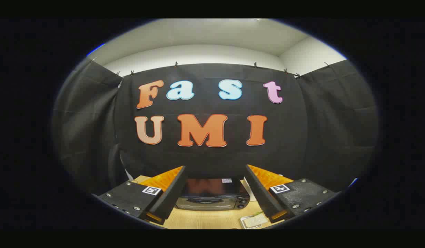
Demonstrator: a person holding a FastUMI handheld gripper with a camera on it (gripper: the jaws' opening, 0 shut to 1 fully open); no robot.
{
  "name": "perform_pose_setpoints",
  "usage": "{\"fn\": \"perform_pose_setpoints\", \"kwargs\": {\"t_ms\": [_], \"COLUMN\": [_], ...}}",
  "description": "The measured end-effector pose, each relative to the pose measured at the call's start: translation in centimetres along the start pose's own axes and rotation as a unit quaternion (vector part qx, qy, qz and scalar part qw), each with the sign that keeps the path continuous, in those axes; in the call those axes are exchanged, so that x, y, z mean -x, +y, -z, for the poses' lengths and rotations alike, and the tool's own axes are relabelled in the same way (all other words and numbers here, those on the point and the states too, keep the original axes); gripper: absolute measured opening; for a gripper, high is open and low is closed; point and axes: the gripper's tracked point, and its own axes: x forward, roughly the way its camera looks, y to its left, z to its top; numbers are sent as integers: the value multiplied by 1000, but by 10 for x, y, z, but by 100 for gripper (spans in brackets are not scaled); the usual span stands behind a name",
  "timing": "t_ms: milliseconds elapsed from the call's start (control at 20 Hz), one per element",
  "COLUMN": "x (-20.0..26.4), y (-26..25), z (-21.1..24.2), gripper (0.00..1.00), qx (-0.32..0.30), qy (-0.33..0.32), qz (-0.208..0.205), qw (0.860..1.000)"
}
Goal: Open the toaster oven, put the food inside, and close the toaster oven door.
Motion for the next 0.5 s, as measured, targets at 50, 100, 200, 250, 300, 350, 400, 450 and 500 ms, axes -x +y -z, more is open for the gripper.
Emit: {"fn": "perform_pose_setpoints", "kwargs": {"t_ms": [50,100,200,250,300,350,400,450,500], "x": [1,1,1,3,3,2,1,1,0], "y": [-2,-2,0,2,3,5,6,6,5], "z": [-2,-4,-7,-9,-11,-12,-12,-12,-12], "gripper": [99,99,99,99,99,99,99,99,99], "qx": [4,10,22,25,26,26,26,26,27], "qy": [-4,-10,-19,-23,-26,-30,-32,-34,-34], "qz": [1,2,-2,-4,-7,-9,-10,-10,-9], "qw": [1000,1000,1000,999,999,999,999,999,999]}}
